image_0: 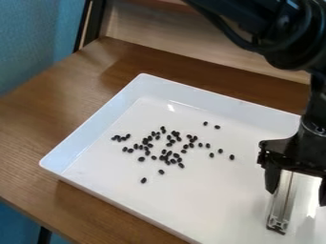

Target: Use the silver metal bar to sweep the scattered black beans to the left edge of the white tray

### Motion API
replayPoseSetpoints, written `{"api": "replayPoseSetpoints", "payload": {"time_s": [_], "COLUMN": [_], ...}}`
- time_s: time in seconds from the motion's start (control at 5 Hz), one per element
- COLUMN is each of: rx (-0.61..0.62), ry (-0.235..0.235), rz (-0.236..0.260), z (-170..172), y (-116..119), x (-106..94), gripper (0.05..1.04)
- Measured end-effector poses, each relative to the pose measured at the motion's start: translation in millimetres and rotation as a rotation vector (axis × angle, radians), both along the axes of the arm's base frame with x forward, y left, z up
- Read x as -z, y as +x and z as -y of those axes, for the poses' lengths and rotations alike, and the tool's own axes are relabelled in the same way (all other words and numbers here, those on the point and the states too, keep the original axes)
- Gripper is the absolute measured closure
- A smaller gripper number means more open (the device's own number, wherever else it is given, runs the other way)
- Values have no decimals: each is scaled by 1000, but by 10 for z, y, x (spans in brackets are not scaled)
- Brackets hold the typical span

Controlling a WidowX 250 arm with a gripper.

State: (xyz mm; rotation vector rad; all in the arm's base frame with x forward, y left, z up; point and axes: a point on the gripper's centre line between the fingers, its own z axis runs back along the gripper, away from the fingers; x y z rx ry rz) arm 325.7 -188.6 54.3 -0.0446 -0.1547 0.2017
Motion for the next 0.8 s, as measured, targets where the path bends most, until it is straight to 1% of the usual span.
{"api": "replayPoseSetpoints", "payload": {"time_s": [0.2,0.4,0.6,0.8], "rx": [1,-3,-29,-42], "ry": [7,21,51,50], "rz": [6,4,-18,-18], "z": [-26,-86,-172,-296], "y": [27,24,63,113], "x": [35,101,260,283], "gripper": [121,403,673,681]}}
